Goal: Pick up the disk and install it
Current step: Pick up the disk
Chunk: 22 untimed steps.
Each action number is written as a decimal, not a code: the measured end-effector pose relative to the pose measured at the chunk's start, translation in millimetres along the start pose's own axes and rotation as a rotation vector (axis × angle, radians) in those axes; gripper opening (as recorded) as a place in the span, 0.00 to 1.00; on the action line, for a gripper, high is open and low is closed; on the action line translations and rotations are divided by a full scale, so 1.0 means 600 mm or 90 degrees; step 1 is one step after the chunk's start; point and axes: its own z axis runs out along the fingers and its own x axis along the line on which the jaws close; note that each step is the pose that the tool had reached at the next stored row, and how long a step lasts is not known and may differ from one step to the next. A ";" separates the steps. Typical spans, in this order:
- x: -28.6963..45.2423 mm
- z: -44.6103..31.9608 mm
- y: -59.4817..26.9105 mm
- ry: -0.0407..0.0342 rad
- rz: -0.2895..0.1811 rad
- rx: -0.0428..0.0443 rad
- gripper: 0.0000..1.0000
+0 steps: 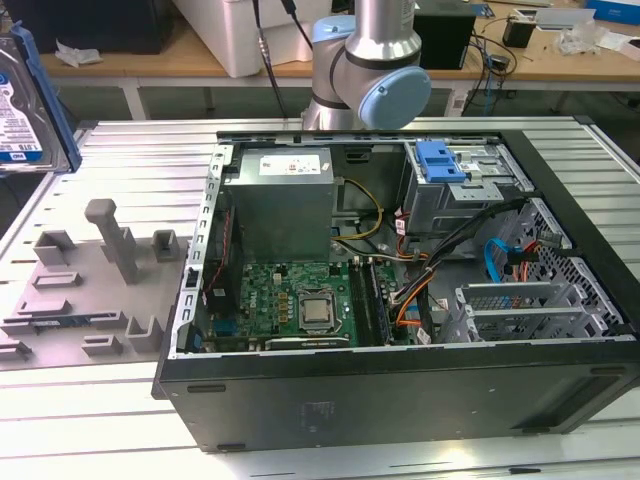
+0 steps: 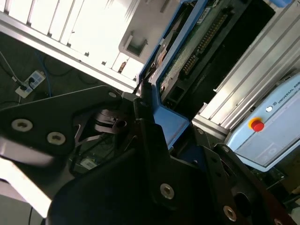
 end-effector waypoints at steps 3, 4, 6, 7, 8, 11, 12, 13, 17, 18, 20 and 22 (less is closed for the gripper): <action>0.000 0.000 0.000 0.0000 0.000 0.0000 0.37; 0.000 0.000 0.000 0.0000 0.000 0.0000 0.37; 0.000 0.000 0.000 0.0000 0.000 0.0000 0.37; 0.000 0.000 0.000 0.0000 0.000 0.0000 0.37; 0.000 0.000 0.000 0.0000 0.000 0.0000 0.37; 0.000 -0.001 0.000 0.0001 0.000 -0.0002 0.37; 0.000 -0.001 -0.001 0.0001 0.000 -0.0002 0.37; 0.000 -0.001 -0.003 0.0000 0.000 -0.0001 0.37; 0.001 -0.003 -0.018 0.0000 0.000 0.0001 0.37; 0.001 -0.003 -0.020 0.0000 0.000 0.0000 0.37; 0.001 -0.004 -0.023 0.0000 0.000 -0.0001 0.37; 0.002 -0.004 -0.031 0.0000 0.000 0.0000 0.37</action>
